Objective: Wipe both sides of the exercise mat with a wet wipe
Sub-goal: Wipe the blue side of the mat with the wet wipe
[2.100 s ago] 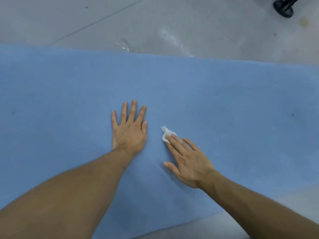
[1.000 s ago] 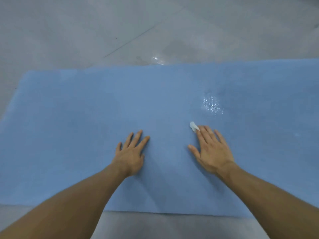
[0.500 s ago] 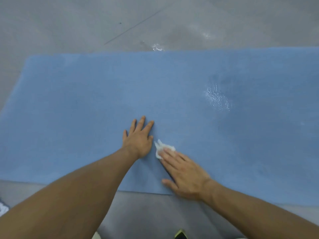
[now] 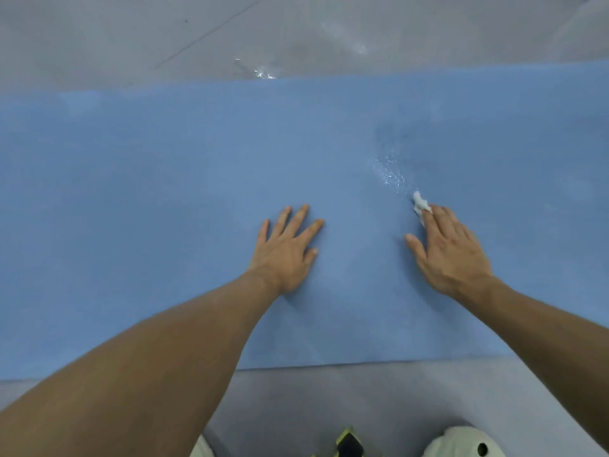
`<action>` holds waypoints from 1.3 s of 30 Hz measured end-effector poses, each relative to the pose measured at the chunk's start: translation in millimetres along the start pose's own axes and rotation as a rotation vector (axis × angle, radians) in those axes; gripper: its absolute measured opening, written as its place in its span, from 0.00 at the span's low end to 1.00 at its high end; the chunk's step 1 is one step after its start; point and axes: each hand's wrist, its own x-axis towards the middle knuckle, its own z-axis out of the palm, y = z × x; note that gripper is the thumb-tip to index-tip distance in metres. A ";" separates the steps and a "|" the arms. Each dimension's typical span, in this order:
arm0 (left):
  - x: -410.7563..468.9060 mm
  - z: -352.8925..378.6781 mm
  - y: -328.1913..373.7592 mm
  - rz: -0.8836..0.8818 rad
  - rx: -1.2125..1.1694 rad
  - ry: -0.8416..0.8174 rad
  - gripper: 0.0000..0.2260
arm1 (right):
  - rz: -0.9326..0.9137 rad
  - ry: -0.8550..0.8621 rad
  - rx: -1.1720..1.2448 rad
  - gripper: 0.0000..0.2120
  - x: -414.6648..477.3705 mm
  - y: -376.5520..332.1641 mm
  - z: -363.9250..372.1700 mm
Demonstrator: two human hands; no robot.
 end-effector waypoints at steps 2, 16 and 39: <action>10.3 -0.1 2.0 0.031 0.001 0.014 0.26 | -0.004 -0.020 0.053 0.42 -8.7 -3.0 0.7; 28.1 13.0 9.8 0.136 0.047 0.151 0.24 | -0.674 -0.026 -0.042 0.35 -154.5 -119.4 52.4; 12.5 -9.3 -33.0 0.005 -0.012 0.034 0.27 | -0.578 -0.016 0.152 0.37 -117.9 -176.1 58.4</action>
